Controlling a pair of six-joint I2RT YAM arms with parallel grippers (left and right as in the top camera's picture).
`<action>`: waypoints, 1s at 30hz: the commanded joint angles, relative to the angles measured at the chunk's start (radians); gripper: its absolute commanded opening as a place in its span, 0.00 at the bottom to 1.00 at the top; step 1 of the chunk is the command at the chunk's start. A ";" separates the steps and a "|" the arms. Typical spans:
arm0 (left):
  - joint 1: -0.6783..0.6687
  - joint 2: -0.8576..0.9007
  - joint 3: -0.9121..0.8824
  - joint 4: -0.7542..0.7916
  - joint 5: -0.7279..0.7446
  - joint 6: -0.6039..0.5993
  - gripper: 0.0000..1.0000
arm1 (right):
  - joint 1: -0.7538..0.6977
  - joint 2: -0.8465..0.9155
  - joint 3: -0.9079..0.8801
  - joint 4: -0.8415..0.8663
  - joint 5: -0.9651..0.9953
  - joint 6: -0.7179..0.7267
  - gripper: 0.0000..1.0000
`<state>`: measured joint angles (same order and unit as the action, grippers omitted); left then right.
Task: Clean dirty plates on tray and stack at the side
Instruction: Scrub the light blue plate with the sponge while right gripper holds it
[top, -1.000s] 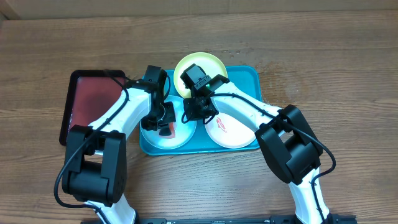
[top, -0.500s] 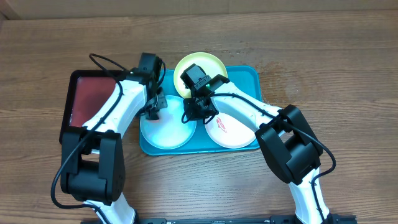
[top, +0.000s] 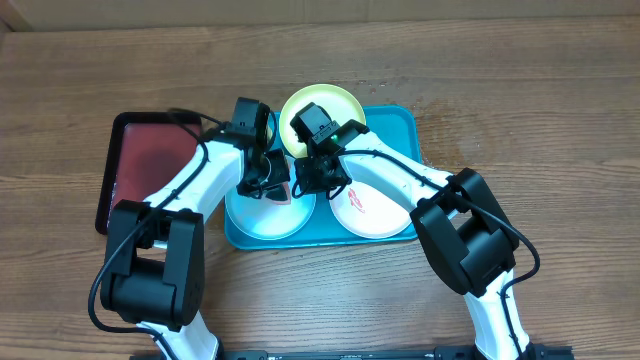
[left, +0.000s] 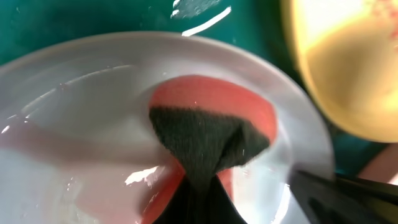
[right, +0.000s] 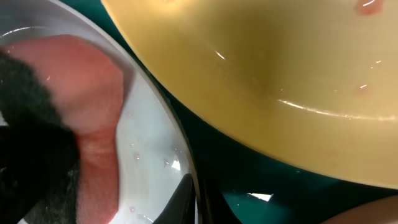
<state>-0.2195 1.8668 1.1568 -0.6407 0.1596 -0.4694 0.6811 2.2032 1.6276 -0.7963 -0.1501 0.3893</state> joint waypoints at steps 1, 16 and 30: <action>-0.002 0.011 -0.059 -0.018 -0.170 -0.010 0.04 | 0.005 0.038 -0.025 -0.002 0.019 0.003 0.04; 0.020 0.003 0.201 -0.317 -0.332 -0.009 0.04 | 0.005 0.038 -0.025 -0.009 0.019 0.003 0.04; 0.005 0.008 -0.013 -0.186 0.054 0.012 0.04 | 0.005 0.038 -0.025 -0.001 0.019 0.003 0.04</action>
<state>-0.2096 1.8629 1.2034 -0.8391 0.1772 -0.4686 0.6811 2.2032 1.6276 -0.7963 -0.1501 0.3897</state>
